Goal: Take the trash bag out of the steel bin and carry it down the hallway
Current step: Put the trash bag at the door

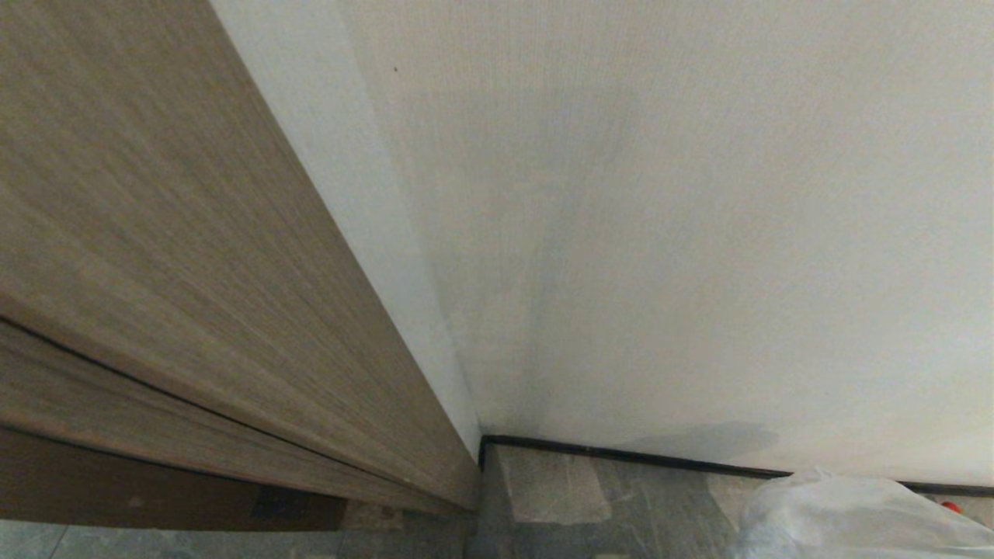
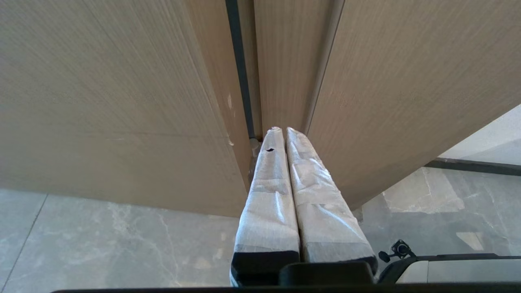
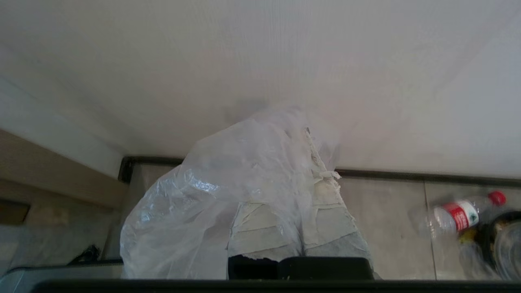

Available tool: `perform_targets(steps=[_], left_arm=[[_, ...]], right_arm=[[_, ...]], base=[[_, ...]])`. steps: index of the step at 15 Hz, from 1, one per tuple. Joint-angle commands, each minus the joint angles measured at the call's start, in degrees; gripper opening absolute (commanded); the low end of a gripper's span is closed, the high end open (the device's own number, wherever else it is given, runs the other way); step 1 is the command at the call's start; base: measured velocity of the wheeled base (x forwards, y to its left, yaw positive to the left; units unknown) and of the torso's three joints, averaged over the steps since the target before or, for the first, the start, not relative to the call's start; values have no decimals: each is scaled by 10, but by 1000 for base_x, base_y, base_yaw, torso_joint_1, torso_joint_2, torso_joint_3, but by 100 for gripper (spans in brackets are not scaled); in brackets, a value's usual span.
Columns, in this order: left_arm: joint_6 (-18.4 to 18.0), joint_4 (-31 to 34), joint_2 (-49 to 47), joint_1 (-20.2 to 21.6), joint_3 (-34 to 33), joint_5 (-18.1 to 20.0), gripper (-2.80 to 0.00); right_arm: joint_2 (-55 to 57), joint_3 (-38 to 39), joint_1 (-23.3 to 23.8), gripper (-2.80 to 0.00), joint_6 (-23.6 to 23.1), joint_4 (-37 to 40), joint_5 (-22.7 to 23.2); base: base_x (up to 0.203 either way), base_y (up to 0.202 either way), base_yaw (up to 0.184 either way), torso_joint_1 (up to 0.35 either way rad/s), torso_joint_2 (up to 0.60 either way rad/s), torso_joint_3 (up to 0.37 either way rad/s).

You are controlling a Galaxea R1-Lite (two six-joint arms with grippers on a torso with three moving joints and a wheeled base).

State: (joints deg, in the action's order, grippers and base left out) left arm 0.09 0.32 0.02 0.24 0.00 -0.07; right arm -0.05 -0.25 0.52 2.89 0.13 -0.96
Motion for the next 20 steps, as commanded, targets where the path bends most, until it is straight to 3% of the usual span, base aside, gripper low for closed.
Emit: perform_targets(steps=[1,5,9,12,14,17,20], left_arm=[[0,0,0,0,-2,0,-280],[0,0,0,0,-1,0,-280],[0,0,0,0,-1,0,-280],[0,0,0,0,-1,0,-280],[0,0,0,0,-2,0,-280],[0,0,0,0,-1,0,-280],[0,0,0,0,-1,0,-280]], right_arm=[[15,-56,0,-280,0,31,4],[216,-275,-2,-280,1,238,32],[461,-358,-12,-280,-32,330,55],[647,-388,-21,-280,-61,321,18],[731,-389,-29,-280,-113,292,-2],[793,-361,-31,-280,-196,238,-46],[802,-333,-32,-280,-204,217,-62]], base=[[0,0,0,0,0,0],[0,0,0,0,0,0],[0,0,0,0,0,0],[0,0,0,0,0,0],[0,0,0,0,0,0],[0,0,0,0,0,0],[0,0,0,0,0,0]])
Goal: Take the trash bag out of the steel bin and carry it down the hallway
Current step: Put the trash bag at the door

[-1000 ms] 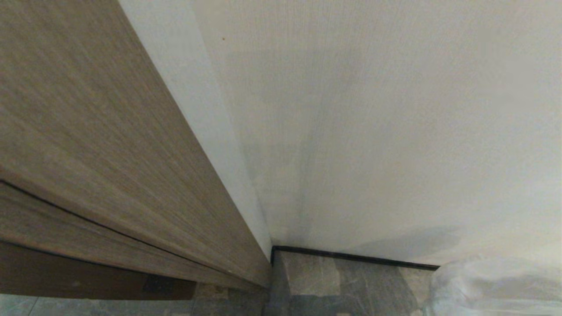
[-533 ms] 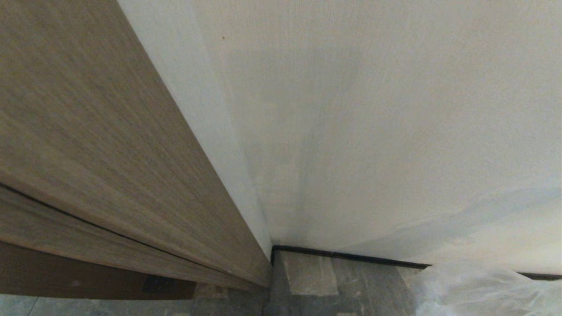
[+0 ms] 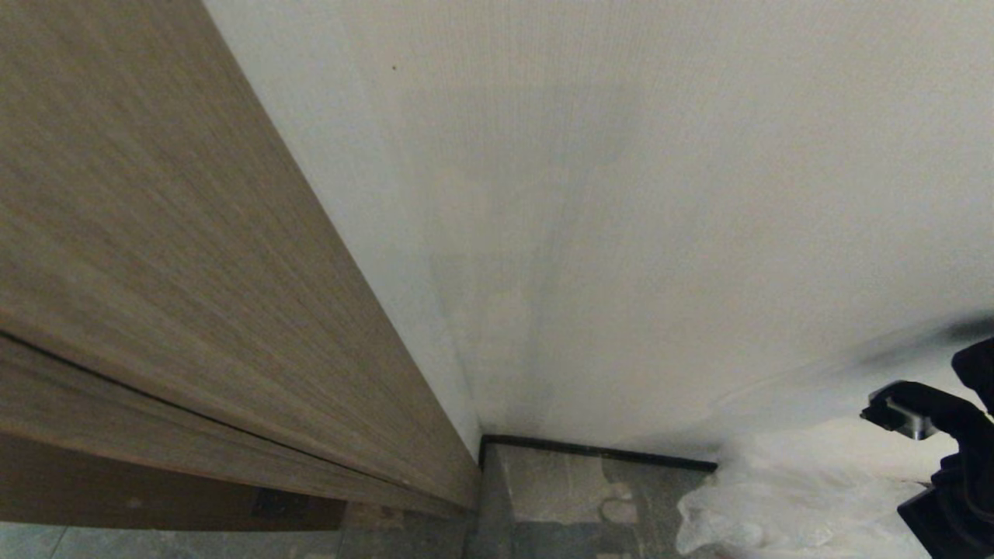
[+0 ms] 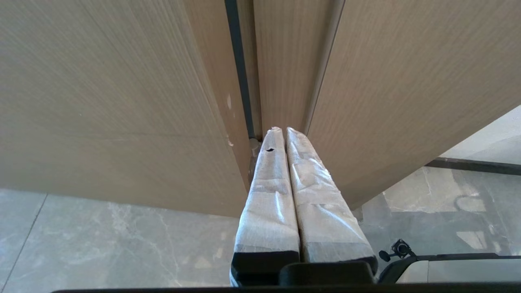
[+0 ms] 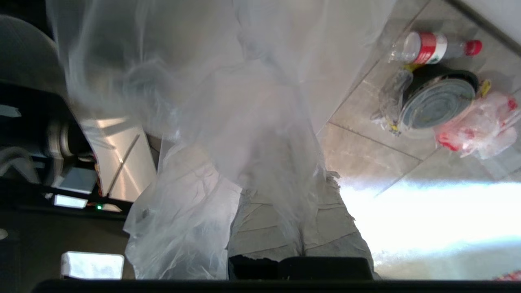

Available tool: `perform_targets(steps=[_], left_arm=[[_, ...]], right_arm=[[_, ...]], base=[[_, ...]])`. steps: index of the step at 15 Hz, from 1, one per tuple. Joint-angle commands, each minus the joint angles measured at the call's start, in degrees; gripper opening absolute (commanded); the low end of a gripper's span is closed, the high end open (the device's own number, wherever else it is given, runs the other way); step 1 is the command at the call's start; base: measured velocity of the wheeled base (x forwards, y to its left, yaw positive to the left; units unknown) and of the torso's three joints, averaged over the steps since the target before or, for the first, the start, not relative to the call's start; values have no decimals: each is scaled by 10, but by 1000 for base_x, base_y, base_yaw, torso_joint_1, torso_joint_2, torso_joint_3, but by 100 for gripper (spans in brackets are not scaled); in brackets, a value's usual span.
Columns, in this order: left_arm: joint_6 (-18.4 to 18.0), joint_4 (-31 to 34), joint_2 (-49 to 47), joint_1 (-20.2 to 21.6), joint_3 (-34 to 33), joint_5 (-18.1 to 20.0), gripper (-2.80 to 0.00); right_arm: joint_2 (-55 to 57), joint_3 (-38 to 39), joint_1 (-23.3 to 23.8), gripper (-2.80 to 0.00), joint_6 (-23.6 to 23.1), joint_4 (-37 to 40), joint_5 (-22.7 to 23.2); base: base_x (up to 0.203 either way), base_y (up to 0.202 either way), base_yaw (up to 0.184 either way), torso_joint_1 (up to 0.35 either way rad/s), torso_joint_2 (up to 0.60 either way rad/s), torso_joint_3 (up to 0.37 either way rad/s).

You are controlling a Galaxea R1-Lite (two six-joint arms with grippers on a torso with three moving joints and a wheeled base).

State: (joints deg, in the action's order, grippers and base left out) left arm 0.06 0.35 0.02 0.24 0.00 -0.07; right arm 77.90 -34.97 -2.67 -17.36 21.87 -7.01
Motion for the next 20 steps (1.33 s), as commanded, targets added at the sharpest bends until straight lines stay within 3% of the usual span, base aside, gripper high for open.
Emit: perform_targets(steps=[1,5,13,15,20], left_arm=[[0,0,0,0,-2,0,-280],[0,0,0,0,-2,0,-280],[0,0,0,0,-2,0,-280],[0,0,0,0,-1,0,-280],[0,0,0,0,-2,0,-280]], right_arm=[[17,25,0,-280,-1,-5,-3],[16,69,-3,-280,-4,-38,-10],[149,113,-30,-280,-18,-214,-83],[166,117,-30,-280,-39,-237,-88],[201,128,-30,-280,-40,-271,-87]], base=[[0,0,0,0,0,0],[0,0,0,0,0,0],[0,0,0,0,0,0],[0,0,0,0,0,0],[0,0,0,0,0,0]])
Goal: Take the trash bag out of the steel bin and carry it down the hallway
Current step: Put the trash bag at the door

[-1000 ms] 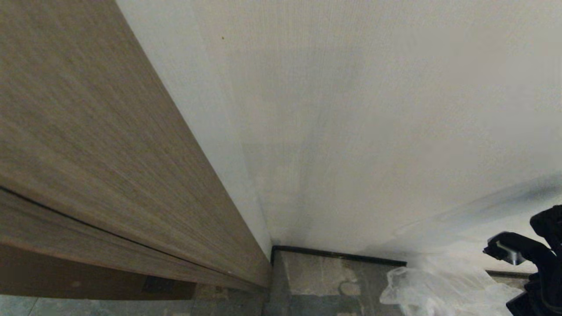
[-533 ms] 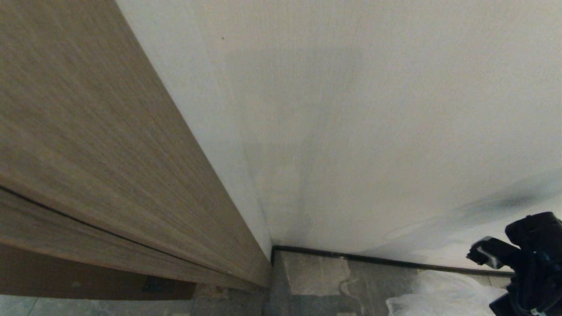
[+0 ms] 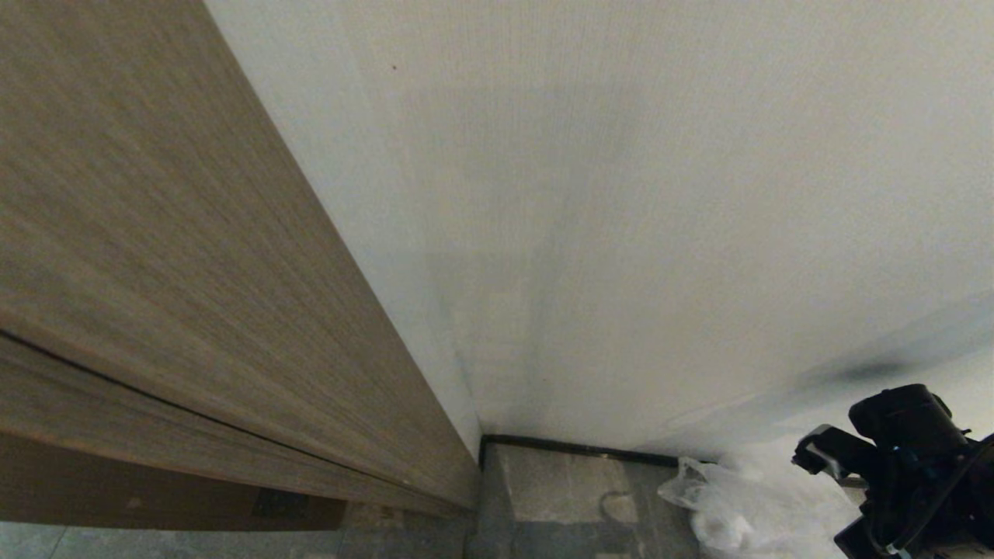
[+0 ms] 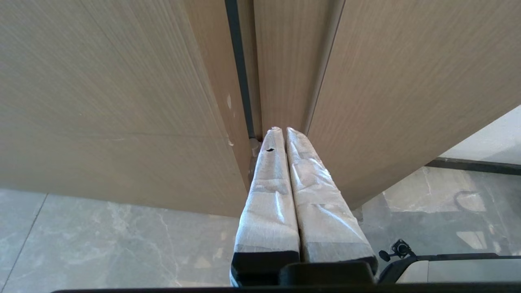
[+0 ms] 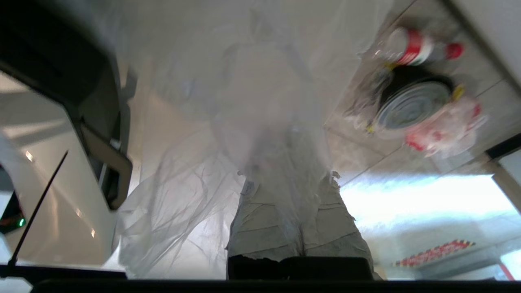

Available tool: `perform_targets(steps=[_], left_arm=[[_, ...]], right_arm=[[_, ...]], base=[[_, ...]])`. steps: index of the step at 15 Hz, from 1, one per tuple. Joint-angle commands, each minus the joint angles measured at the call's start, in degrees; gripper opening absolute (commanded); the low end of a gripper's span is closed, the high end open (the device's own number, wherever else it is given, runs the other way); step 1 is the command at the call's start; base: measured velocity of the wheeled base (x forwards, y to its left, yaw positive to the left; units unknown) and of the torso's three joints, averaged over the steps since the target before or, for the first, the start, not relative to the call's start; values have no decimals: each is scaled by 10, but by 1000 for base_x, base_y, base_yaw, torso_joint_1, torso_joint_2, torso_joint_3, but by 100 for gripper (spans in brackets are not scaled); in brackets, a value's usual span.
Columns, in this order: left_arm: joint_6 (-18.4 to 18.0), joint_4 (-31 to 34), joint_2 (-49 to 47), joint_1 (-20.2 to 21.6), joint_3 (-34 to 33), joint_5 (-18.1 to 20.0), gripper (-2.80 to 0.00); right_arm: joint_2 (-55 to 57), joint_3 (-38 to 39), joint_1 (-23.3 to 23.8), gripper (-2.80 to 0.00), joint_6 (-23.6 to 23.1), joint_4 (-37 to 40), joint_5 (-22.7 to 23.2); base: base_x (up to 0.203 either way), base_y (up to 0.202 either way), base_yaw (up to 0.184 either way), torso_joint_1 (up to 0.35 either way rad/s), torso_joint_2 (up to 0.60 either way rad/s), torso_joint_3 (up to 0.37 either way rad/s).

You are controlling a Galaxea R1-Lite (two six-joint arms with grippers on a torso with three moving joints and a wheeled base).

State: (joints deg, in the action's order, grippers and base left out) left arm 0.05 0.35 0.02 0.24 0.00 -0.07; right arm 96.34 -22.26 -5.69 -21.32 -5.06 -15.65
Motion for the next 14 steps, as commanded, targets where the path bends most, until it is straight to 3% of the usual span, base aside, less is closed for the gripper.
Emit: perform_targets(steps=[1,14], left_arm=[[0,0,0,0,-1,0,-280],[0,0,0,0,-1,0,-280]], right_arm=[[22,-1,0,-280,0,-2,-1],[100,-8,-1,-280,-1,-68,1]], base=[[0,0,0,0,0,0],[0,0,0,0,0,0]])
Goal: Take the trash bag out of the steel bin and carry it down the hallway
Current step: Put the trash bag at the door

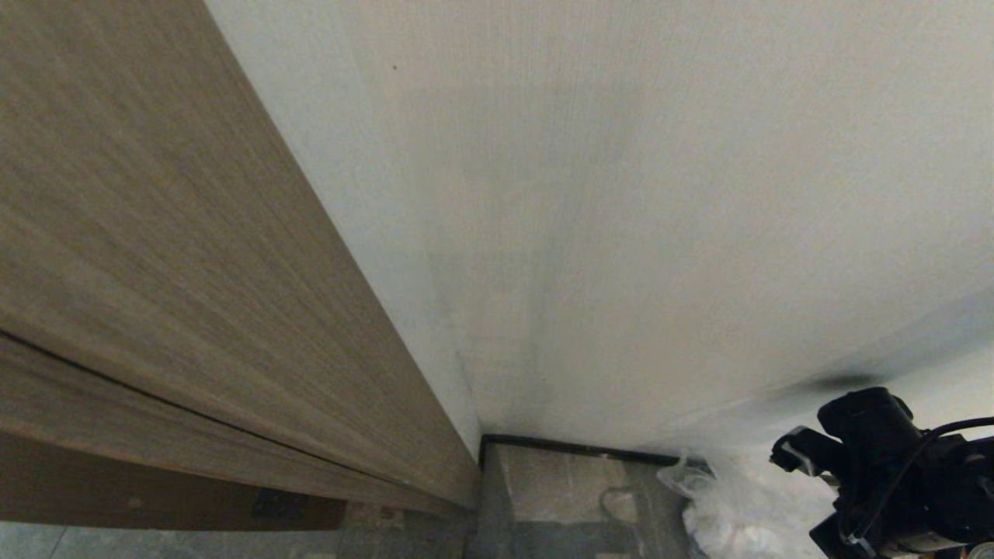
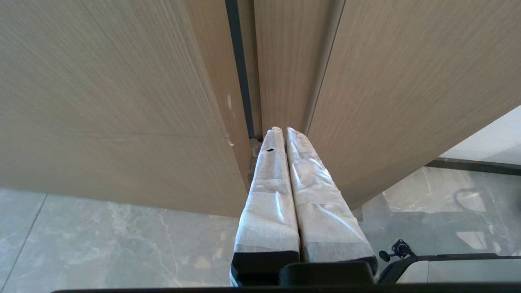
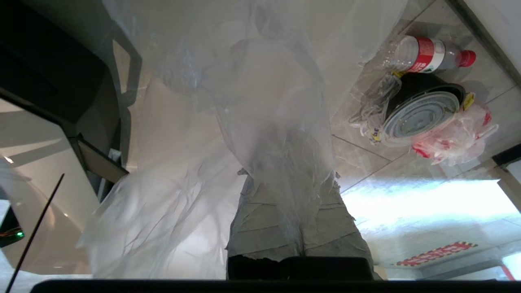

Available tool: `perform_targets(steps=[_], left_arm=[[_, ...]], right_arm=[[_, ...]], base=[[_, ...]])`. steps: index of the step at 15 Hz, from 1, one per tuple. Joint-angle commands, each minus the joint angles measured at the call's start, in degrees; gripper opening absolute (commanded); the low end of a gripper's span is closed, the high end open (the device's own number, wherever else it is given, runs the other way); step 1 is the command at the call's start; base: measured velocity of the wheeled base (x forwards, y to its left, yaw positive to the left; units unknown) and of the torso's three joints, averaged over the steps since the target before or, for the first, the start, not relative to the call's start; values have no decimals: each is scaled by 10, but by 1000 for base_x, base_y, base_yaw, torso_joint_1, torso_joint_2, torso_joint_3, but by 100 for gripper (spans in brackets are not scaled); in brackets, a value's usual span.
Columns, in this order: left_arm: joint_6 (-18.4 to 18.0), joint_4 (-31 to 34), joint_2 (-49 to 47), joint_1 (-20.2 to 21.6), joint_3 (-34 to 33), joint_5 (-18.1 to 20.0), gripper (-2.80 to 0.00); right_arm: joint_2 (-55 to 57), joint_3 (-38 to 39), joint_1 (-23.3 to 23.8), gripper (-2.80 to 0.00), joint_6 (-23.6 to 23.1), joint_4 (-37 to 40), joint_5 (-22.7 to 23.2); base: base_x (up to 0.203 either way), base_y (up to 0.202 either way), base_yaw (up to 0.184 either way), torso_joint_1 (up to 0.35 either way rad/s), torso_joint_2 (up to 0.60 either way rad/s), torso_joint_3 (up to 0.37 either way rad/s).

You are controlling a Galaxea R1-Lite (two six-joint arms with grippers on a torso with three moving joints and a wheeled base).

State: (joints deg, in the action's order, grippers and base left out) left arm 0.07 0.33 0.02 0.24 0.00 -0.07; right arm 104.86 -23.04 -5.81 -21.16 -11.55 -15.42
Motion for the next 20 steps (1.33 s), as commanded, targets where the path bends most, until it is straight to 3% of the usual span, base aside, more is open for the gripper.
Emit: perform_targets(steps=[1,4,5,6,11,20], left_arm=[[0,0,0,0,-1,0,-280],[0,0,0,0,-1,0,-280],[0,0,0,0,-1,0,-280],[0,0,0,0,-1,0,-280],[0,0,0,0,-1,0,-280],[0,0,0,0,-1,0,-280]], right_arm=[[21,1,0,-280,-4,-11,-2],[31,-1,2,-280,-3,-13,0],[37,-1,2,-218,-2,-12,-2],[37,-1,2,0,-2,-13,-3],[-11,3,11,0,2,-2,4],[-209,41,11,0,29,82,7]], base=[[0,0,0,0,0,0],[0,0,0,0,0,0],[0,0,0,0,0,0],[0,0,0,0,0,0],[0,0,0,0,0,0],[0,0,0,0,0,0]])
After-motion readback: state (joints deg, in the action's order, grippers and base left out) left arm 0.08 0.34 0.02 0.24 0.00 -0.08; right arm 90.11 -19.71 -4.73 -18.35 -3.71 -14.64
